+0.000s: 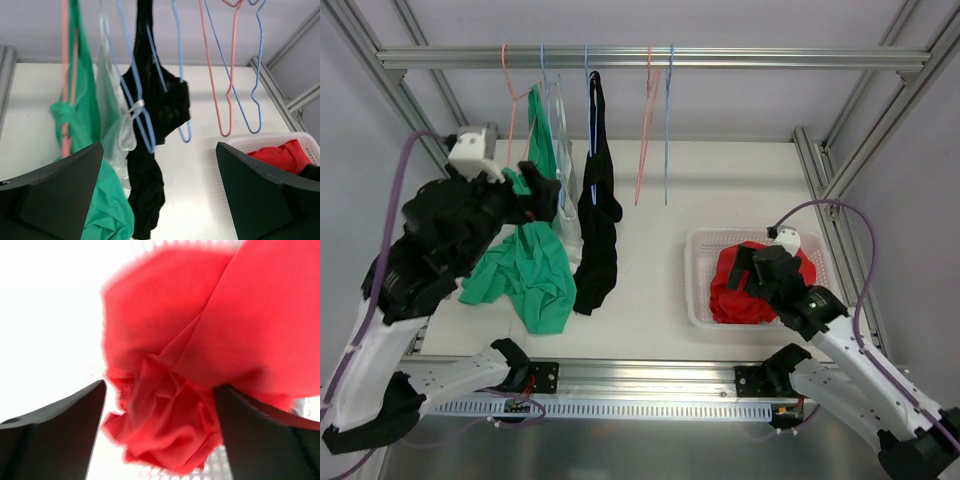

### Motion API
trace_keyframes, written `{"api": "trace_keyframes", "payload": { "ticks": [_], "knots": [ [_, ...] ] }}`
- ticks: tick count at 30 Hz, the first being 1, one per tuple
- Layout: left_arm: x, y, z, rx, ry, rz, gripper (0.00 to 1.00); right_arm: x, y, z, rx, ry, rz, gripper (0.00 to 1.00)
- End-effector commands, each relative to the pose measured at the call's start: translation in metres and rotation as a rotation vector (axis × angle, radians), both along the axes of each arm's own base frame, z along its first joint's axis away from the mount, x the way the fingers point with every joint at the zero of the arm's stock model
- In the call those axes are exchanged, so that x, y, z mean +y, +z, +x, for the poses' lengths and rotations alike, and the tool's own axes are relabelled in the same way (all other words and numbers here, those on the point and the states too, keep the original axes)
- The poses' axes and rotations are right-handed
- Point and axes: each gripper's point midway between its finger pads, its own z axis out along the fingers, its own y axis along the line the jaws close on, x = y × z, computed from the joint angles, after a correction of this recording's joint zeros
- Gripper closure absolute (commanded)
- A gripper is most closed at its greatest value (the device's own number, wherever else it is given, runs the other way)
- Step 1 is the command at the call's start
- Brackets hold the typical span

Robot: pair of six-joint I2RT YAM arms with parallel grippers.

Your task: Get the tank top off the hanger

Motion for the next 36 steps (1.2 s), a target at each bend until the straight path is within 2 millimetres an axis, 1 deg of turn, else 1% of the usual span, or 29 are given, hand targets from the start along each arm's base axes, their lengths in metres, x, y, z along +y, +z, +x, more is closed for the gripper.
{"api": "trace_keyframes", "payload": {
  "ticks": [1,2,3,4,5,6,7,8,9,10,11,12,13,14,15,16,17,18,20,21,22,23,24,25,26,28,29,32,36],
  "knots": [
    [-0.047,0.001,0.033,0.056,-0.096,0.069,0.01,-0.01,0.07,0.0,-0.129,0.0,0.015,0.01],
    [-0.049,0.015,0.039,0.034,-0.087,0.07,0.01,-0.017,0.09,-0.005,-0.142,-0.003,0.0,0.01],
    [-0.054,0.018,0.047,0.033,-0.081,0.083,0.01,-0.021,0.099,-0.008,-0.156,0.006,-0.012,0.01],
    [-0.066,0.009,0.064,0.062,-0.076,0.121,0.01,-0.024,0.108,-0.011,-0.167,0.012,-0.017,0.0],
    [-0.07,0.011,0.071,0.06,-0.073,0.146,0.01,-0.025,0.114,-0.015,-0.174,0.026,-0.013,0.01],
    [-0.067,0.021,0.079,0.04,-0.03,0.15,0.01,-0.023,0.124,-0.017,-0.2,0.045,0.007,0.01],
    [-0.072,0.011,0.095,0.063,-0.001,0.194,0.01,-0.023,0.131,-0.022,-0.228,0.068,0.029,0.01],
    [-0.072,0.01,0.103,0.064,0.025,0.215,0.01,-0.014,0.136,-0.026,-0.242,0.113,0.073,0.0],
    [-0.071,0.007,0.117,0.071,0.081,0.249,0.01,-0.009,0.139,-0.029,-0.256,0.144,0.099,0.01],
    [-0.07,0.007,0.125,0.069,0.102,0.275,0.04,-0.004,0.146,-0.034,-0.29,0.189,0.133,0.01],
    [-0.072,0.006,0.132,0.072,0.107,0.286,0.05,0.012,0.153,-0.037,-0.314,0.268,0.193,0.01],
    [-0.072,0.012,0.137,0.062,0.114,0.279,0.07,0.019,0.156,-0.041,-0.327,0.31,0.22,0.0],
    [-0.076,0.001,0.151,0.086,0.116,0.302,0.09,0.025,0.158,-0.045,-0.336,0.35,0.245,0.0],
    [-0.076,0.006,0.157,0.077,0.121,0.297,0.17,0.035,0.161,-0.048,-0.341,0.403,0.278,0.0],
    [-0.08,-0.003,0.167,0.096,0.125,0.314,0.2,0.039,0.162,-0.05,-0.337,0.421,0.29,0.01],
    [-0.076,-0.005,0.173,0.103,0.137,0.313,0.21,0.042,0.162,-0.051,-0.334,0.435,0.296,0.01],
    [-0.075,-0.004,0.177,0.103,0.14,0.307,0.27,0.048,0.161,-0.054,-0.315,0.472,0.312,0.01],
    [-0.075,-0.01,0.184,0.116,0.142,0.314,0.31,0.049,0.16,-0.054,-0.312,0.476,0.314,0.01],
    [-0.068,-0.014,0.192,0.131,0.159,0.304,0.38,0.051,0.16,-0.055,-0.307,0.487,0.32,0.01],
    [-0.067,-0.018,0.195,0.139,0.16,0.3,0.46,0.052,0.159,-0.056,-0.306,0.489,0.323,0.0],
    [-0.07,-0.02,0.197,0.146,0.141,0.285,0.51,0.053,0.159,-0.056,-0.308,0.494,0.326,0.0],
    [-0.066,-0.021,0.2,0.151,0.147,0.279,0.53,0.052,0.16,-0.056,-0.315,0.493,0.328,0.0],
    [-0.067,-0.023,0.201,0.155,0.144,0.278,0.64,0.052,0.16,-0.056,-0.316,0.49,0.327,0.01],
    [-0.068,-0.022,0.202,0.154,0.138,0.271,0.71,0.052,0.161,-0.056,-0.322,0.491,0.328,0.01],
    [-0.07,-0.022,0.202,0.155,0.132,0.267,0.82,0.052,0.161,-0.055,-0.325,0.489,0.326,0.0],
    [-0.073,-0.018,0.2,0.149,0.114,0.248,0.95,0.052,0.162,-0.054,-0.327,0.488,0.328,0.0],
    [-0.075,-0.019,0.201,0.15,0.106,0.244,1.0,0.053,0.163,-0.054,-0.33,0.489,0.329,0.01],
    [-0.077,-0.014,0.201,0.141,0.097,0.232,1.0,0.055,0.163,-0.053,-0.331,0.49,0.34,0.01],
    [-0.074,0.003,0.193,0.11,0.107,0.179,1.0,0.054,0.165,-0.052,-0.353,0.483,0.347,0.01]
  ]
}}
